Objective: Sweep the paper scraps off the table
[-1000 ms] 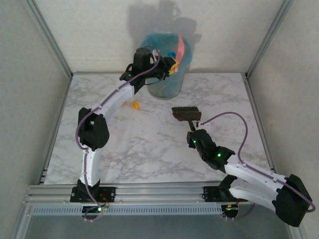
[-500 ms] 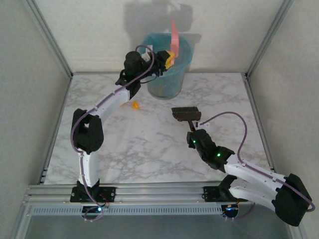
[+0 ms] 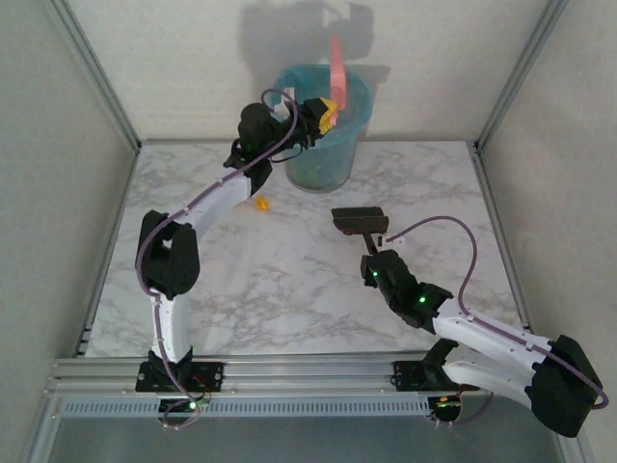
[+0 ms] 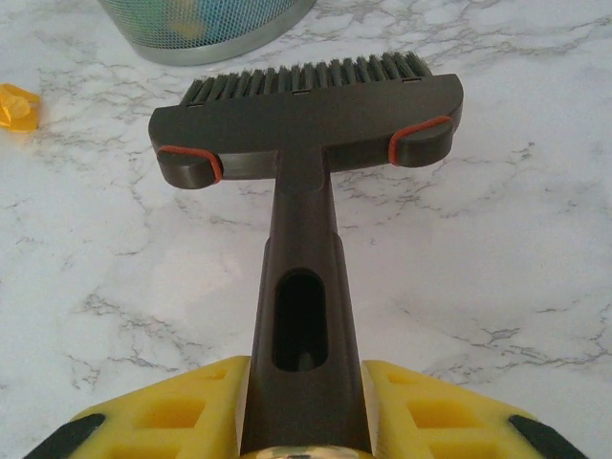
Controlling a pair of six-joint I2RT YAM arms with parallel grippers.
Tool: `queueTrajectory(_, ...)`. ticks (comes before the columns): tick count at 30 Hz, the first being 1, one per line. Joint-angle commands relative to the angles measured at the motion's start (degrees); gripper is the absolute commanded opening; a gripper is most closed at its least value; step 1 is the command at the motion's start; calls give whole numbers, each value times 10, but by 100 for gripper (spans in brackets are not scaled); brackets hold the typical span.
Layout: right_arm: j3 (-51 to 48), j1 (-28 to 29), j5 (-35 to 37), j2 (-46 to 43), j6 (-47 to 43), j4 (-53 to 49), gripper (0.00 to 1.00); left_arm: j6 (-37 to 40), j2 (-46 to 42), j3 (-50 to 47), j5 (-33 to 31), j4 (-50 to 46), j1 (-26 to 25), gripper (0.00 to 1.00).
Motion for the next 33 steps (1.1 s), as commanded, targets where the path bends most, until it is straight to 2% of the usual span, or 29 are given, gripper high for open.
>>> queueTrajectory(1,21,-3,23,-2,-9,27,0,71,-58,32,21,-33,-18,0)
queueTrajectory(10,20,-3,22,-13,-8,23,0,291,-221,-5,-68,-261,-60,0)
queueTrajectory(16,17,-3,24,-25,-7,19,0,414,-380,-142,-216,-402,-94,0)
queueTrajectory(20,14,-2,28,-34,-7,19,0,447,-500,-257,-350,-489,-99,0)
queueTrajectory(24,12,-2,28,-38,-7,20,0,439,-592,-337,-446,-597,-100,0)
queueTrajectory(27,11,-3,27,-43,-9,22,0,415,-648,-381,-477,-662,-99,0)
queueTrajectory(31,3,-2,8,-56,-20,38,0,399,-680,-430,-452,-699,-100,0)
queueTrajectory(33,1,-2,-29,-70,-38,52,0,391,-691,-461,-460,-709,-100,0)
